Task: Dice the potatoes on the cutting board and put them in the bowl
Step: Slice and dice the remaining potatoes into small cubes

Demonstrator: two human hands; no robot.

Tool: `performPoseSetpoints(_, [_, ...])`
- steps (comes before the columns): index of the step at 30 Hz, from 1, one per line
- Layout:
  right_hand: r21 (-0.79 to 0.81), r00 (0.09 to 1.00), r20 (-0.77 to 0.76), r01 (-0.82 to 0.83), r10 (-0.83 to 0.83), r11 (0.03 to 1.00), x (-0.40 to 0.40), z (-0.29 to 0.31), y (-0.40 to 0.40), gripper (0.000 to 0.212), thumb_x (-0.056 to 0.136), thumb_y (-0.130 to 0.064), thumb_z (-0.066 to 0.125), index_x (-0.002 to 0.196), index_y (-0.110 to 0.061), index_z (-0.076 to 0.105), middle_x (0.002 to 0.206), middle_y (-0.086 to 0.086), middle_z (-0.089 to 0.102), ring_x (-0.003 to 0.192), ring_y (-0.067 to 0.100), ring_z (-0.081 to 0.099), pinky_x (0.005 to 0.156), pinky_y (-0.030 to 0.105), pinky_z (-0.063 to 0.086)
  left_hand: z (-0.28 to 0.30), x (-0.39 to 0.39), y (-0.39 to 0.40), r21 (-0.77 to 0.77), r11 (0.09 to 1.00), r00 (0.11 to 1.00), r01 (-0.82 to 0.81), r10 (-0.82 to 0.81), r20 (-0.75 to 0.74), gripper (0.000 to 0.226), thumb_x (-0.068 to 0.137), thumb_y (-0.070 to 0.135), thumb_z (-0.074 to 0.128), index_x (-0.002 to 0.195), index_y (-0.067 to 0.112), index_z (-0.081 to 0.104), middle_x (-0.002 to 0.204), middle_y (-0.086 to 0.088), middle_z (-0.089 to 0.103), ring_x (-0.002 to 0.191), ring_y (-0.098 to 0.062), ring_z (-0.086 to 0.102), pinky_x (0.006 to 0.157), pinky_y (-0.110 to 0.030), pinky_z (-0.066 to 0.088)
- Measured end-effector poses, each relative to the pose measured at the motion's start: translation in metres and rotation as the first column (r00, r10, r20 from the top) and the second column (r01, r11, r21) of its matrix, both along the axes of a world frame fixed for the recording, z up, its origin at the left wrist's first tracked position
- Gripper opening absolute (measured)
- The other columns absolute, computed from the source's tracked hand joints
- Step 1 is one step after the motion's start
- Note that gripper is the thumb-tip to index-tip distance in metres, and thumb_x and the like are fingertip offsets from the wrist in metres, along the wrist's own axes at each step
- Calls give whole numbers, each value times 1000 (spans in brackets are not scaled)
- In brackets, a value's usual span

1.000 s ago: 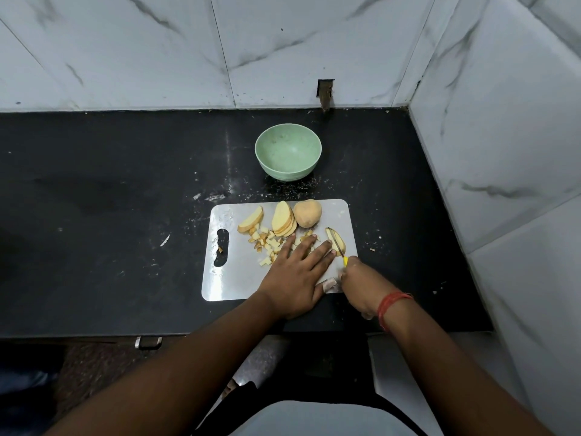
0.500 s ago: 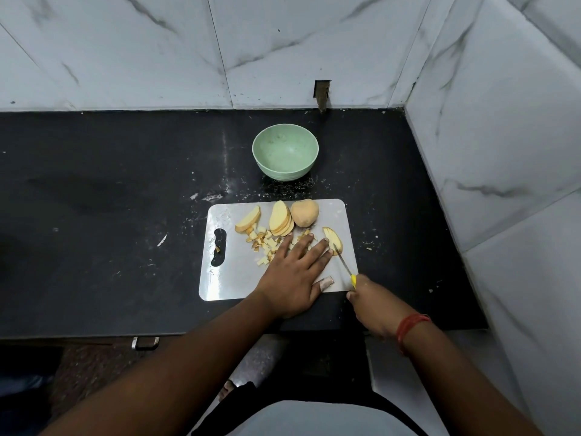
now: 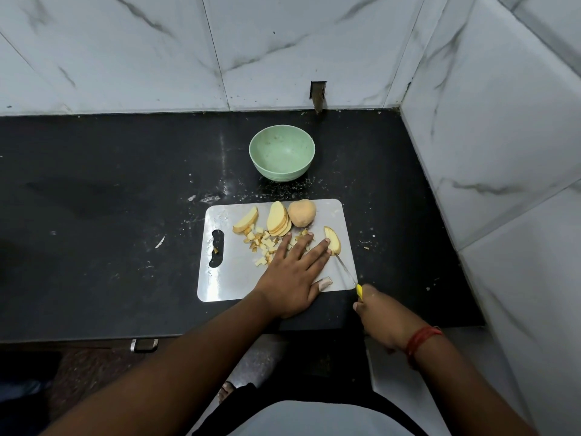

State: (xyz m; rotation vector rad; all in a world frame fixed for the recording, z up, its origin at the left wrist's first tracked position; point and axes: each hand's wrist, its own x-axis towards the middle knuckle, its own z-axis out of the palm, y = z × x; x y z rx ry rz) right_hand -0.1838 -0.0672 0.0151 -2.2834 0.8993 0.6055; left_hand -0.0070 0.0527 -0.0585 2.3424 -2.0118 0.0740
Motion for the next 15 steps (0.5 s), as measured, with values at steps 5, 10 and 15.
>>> performPoseSetpoints(5, [6,998,-42,51,-51,999,0,5,-1,14,103,-24,43,100,-12,37,75,2,48,63,11,46,50,24,30,2,0,-1,17,999,999,33,-33,3,67,108,54,23,158,13,37,169,-7,25,156,-34,19,123,-62,14])
performPoseSetpoints(10, [-43,994,-48,94,-96,995,2,7,-1,9,103,-20,43,105,-11,40,71,-1,45,60,7,43,49,21,30,3,2,-5,36,997,997,72,-73,36,67,108,53,24,157,9,38,167,-12,29,155,-35,20,122,-64,11])
performPoseSetpoints(15, [-28,986,-20,165,-166,986,9,8,-7,15,102,-24,42,100,-9,44,76,4,49,64,13,48,50,25,30,3,5,-12,45,991,991,123,-126,55,79,104,65,27,158,8,35,163,-16,34,154,-34,22,124,-61,10])
